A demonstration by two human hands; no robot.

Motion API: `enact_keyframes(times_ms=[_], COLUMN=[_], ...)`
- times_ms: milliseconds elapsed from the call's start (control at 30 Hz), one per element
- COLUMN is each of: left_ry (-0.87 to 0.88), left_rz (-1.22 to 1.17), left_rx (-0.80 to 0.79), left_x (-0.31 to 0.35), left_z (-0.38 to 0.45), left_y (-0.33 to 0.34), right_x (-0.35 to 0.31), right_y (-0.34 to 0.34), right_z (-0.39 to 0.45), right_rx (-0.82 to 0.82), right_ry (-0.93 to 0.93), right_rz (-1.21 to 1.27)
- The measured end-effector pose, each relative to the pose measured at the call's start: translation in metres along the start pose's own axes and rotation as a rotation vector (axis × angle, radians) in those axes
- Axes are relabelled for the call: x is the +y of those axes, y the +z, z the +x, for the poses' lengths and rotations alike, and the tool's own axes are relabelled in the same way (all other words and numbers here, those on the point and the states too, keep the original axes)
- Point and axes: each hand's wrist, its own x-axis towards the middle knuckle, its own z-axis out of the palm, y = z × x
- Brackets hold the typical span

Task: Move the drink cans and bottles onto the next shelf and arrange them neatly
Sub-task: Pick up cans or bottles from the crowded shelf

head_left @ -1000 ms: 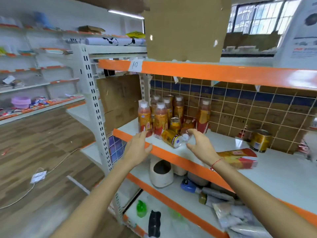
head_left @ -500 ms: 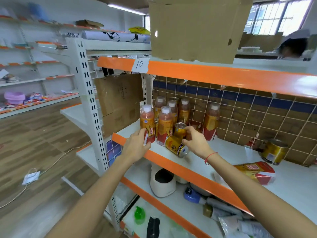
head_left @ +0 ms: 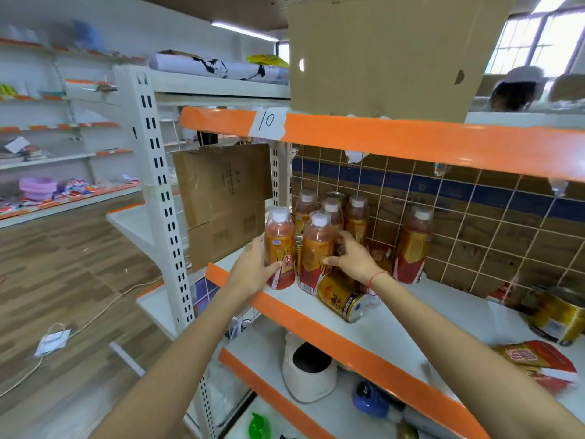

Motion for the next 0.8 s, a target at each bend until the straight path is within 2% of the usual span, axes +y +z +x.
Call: enact_keyframes(times_ms=[133,300,433,633,800], left_ry=[0.043,0.057,0.049,0.064,0.053], left_rz=[-0.027,-0.292,-0.405,-0.429,-0.432], left_rx=[0.017,0.075,0.107,-0.033,-0.225], left_x=[-0.023,-0.036,-0.037,-0.044,-0.052], left_z=[0.016,0.026,0.034,0.045,0.056], left_y=[0.026,0.046,0.048,0.033,0.020], right_x=[0.011,0.025,0.025,0.022,0.025], right_y=[0.020,0.027,0.024,0.021,0.030], right_z=[0.013,0.023,0.028,0.028,0.030], right_rx=[0.050,0.056,0.033,0.058,0.159], right_ry=[-0.044,-0.033,-0.014,-0.007,0.011], right_rz=[0.016,0.115,0.153,0.100,0.068])
